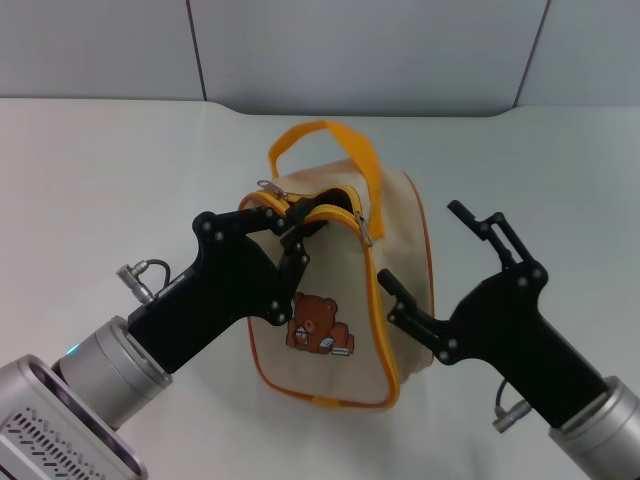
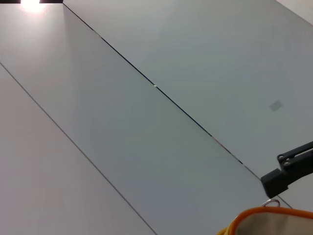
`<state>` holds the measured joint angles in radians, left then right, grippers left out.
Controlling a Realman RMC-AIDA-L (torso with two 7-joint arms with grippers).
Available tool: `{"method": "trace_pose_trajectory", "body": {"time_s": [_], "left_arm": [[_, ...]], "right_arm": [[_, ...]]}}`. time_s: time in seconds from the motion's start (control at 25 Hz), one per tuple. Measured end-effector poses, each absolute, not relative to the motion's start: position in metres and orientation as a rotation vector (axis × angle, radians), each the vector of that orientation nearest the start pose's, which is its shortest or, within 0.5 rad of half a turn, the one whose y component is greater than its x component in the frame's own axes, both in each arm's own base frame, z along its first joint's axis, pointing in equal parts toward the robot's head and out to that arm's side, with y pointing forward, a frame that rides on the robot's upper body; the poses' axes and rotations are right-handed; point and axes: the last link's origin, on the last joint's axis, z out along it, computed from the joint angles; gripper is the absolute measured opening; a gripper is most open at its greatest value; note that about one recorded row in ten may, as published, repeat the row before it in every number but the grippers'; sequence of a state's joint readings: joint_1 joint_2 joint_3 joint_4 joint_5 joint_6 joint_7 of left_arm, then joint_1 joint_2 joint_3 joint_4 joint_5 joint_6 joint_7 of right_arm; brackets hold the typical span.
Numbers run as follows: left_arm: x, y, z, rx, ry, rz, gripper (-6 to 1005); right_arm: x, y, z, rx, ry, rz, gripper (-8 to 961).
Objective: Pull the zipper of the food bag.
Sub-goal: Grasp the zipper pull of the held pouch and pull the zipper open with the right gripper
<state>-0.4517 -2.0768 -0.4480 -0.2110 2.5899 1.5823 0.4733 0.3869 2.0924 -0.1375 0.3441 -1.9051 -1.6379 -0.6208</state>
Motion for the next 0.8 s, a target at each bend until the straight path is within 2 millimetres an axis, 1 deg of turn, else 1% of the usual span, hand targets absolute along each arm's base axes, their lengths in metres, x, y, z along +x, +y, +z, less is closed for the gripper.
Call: {"method": "trace_pose_trajectory", "body": {"time_s": [0.28, 0.8], "left_arm": [[-0.229, 0.267, -0.071, -1.926, 0.625, -0.793, 68], [-0.228, 0.266, -0.071, -1.926, 0.625, -0.798, 69]], "right_arm": [[0.231, 0.233, -0.091, -1.868, -0.471, 0.732, 846], [0.22, 0.232, -0.08, -1.786, -0.499, 0.814, 845]]}}
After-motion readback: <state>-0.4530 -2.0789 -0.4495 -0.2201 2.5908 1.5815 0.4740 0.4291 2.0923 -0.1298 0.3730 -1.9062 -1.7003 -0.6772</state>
